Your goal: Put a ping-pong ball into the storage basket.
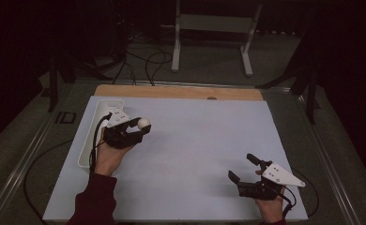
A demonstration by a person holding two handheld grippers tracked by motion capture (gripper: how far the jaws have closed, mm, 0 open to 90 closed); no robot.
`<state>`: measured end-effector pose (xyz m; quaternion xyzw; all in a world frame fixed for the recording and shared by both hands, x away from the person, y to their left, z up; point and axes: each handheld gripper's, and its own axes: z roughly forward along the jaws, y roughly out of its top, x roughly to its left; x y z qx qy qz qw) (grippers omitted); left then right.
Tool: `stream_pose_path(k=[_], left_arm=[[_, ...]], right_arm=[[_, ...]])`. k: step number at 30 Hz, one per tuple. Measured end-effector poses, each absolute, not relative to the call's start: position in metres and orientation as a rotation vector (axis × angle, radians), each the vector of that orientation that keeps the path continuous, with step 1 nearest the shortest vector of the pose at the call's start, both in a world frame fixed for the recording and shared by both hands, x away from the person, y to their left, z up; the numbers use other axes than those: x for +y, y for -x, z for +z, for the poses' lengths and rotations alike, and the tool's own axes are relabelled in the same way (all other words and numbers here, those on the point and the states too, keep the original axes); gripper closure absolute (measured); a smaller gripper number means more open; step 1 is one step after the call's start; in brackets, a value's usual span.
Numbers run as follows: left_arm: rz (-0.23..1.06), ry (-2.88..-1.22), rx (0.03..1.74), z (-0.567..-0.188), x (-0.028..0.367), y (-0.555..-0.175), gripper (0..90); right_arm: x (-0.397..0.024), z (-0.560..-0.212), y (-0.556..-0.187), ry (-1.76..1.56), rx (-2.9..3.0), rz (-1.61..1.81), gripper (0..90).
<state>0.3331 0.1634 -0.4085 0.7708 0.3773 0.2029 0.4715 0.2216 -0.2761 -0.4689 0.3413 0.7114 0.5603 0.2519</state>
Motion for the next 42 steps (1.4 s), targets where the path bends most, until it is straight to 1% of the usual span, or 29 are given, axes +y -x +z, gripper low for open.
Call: stream_pose_path(k=[42], left_arm=[[0.471,-1.909,0.904,-0.406,0.181,-0.331,51.3]], right_arm=[[-0.276,-0.469,-0.222,-0.932,1.934,1.525,7.4]])
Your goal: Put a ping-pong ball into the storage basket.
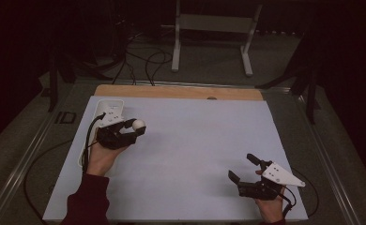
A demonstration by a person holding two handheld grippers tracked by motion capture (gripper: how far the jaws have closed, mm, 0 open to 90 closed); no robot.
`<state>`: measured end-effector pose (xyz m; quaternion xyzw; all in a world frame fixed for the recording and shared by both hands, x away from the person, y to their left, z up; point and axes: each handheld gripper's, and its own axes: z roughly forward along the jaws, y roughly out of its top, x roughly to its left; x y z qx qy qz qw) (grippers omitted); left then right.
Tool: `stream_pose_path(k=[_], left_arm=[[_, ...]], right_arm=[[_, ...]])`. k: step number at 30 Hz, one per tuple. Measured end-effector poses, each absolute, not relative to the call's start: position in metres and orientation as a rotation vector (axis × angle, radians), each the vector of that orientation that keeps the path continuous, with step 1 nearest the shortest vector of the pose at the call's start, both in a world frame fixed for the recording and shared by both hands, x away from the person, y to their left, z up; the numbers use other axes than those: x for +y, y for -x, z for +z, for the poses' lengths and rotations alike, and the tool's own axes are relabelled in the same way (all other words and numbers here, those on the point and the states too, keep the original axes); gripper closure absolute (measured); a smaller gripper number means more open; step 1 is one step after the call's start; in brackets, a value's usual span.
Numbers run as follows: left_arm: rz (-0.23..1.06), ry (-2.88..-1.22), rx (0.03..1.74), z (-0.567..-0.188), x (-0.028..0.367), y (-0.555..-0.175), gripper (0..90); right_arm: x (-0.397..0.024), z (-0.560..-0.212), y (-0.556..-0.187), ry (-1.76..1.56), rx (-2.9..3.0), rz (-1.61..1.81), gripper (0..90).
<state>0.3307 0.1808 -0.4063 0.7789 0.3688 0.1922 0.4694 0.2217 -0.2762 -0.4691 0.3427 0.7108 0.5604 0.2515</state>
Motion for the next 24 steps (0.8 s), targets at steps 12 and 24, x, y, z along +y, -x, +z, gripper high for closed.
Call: stream_pose_path(k=[12,24], left_arm=[[0.472,-1.910,0.908,-0.405,0.186,-0.330,51.3],[0.476,-1.914,0.914,-0.404,0.191,-0.329,51.3]], right_arm=[[-0.276,-0.469,-0.222,-0.932,1.934,1.524,7.4],[-0.276,-0.469,-0.222,-0.932,1.933,1.523,7.4]])
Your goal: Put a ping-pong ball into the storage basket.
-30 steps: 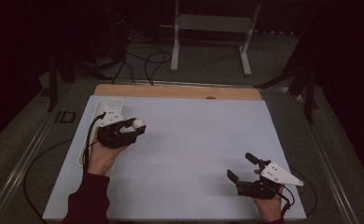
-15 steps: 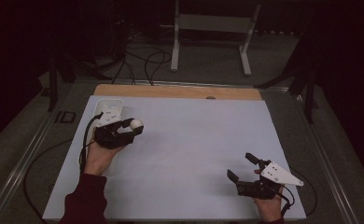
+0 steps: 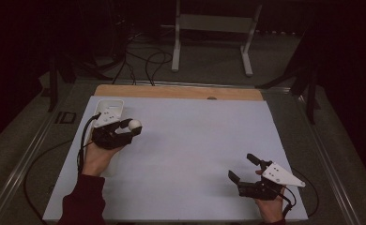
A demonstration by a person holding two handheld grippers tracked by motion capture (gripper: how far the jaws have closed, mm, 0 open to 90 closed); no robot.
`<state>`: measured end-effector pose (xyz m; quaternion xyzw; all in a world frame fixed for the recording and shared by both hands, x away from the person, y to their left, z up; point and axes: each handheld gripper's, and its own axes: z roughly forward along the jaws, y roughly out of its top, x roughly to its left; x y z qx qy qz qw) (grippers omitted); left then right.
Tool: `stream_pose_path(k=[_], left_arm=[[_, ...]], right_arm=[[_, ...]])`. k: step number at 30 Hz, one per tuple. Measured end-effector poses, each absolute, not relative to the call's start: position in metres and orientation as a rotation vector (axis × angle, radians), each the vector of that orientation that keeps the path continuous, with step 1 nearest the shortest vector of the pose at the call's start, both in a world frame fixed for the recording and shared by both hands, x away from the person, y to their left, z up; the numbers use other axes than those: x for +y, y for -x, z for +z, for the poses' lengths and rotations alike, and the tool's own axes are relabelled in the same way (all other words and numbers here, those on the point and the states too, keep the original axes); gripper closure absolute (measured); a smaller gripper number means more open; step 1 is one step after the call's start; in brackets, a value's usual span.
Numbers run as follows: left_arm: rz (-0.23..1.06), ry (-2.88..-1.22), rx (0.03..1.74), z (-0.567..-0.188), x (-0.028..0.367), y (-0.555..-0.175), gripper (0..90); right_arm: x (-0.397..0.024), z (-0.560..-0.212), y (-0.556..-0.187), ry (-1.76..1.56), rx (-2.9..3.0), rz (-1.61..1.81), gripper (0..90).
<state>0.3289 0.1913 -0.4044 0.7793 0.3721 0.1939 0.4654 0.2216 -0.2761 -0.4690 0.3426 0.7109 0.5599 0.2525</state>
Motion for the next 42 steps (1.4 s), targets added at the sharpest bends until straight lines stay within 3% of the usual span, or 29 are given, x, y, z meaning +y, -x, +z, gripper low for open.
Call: stream_pose_path(k=[42], left_arm=[[0.496,-1.912,0.928,-0.400,0.207,-0.327,51.3]], right_arm=[[-0.276,-0.469,-0.222,-0.929,1.931,1.524,7.4]])
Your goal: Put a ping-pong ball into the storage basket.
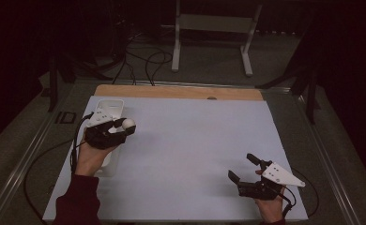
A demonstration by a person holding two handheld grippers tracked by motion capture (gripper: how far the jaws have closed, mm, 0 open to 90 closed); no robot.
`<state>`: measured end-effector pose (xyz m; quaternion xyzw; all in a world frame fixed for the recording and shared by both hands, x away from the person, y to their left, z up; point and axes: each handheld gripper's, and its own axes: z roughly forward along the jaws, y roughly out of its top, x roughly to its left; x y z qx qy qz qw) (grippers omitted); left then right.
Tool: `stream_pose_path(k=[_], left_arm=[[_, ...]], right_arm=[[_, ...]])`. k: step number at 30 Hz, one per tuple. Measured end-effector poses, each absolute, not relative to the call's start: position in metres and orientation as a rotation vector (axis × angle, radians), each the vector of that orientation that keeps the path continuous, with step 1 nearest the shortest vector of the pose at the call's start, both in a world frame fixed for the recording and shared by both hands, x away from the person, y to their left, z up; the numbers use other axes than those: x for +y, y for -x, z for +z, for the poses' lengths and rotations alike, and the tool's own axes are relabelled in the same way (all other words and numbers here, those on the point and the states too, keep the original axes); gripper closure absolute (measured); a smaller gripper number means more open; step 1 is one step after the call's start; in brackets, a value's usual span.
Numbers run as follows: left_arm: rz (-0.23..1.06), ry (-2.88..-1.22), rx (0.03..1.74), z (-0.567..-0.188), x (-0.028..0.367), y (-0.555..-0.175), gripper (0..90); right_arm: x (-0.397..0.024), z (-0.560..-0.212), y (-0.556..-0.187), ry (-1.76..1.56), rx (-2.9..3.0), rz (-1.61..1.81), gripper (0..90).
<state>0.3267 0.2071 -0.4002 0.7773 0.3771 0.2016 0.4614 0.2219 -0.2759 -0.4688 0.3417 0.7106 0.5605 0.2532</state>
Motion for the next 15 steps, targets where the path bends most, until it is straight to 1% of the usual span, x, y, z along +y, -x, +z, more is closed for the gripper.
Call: stream_pose_path(k=[15], left_arm=[[0.506,-1.912,0.936,-0.3985,0.2137,-0.3257,51.3]], right_arm=[[-0.2759,-0.4688,-0.2219,-0.928,1.931,1.524,7.4]])
